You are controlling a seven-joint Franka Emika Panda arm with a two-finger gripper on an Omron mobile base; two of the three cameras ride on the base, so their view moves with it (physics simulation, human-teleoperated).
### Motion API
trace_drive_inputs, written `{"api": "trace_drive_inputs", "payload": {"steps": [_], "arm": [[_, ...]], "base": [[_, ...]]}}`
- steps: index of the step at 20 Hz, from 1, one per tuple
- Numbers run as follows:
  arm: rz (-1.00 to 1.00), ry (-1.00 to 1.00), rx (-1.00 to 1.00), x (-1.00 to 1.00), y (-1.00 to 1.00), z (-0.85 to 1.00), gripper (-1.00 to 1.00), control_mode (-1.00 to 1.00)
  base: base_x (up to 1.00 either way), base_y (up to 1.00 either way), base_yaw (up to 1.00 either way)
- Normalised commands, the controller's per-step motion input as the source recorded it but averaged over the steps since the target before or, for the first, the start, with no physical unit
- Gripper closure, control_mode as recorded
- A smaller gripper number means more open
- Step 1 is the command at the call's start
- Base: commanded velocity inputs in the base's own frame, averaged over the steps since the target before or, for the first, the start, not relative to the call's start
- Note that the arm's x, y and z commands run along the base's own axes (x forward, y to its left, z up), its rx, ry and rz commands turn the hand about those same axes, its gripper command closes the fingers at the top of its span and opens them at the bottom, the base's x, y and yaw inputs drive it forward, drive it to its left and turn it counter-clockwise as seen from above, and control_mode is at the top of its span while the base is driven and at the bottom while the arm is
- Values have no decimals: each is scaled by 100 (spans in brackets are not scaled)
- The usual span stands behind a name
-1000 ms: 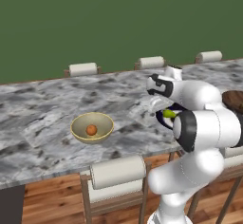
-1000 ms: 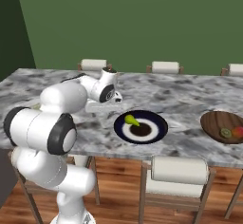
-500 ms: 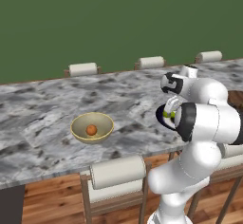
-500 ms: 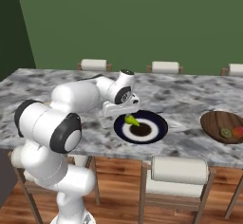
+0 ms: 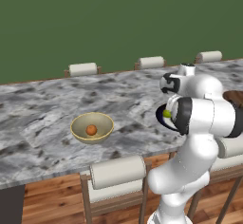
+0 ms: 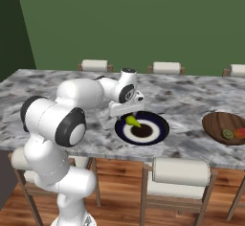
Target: Take the fruits from the plate on the dining counter and place two fruits in each bowl.
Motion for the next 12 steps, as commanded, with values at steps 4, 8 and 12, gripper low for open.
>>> {"api": "trace_drive_inputs", "payload": {"steps": [4, 8, 12], "arm": [[4, -6, 0, 33, -26, -31, -100, -100], [1, -2, -1, 44, -17, -17, -100, -100], [0, 4, -2, 29, 0, -1, -100, -100]], "base": [[0, 0, 0], [0, 0, 0], [0, 0, 0]]}}
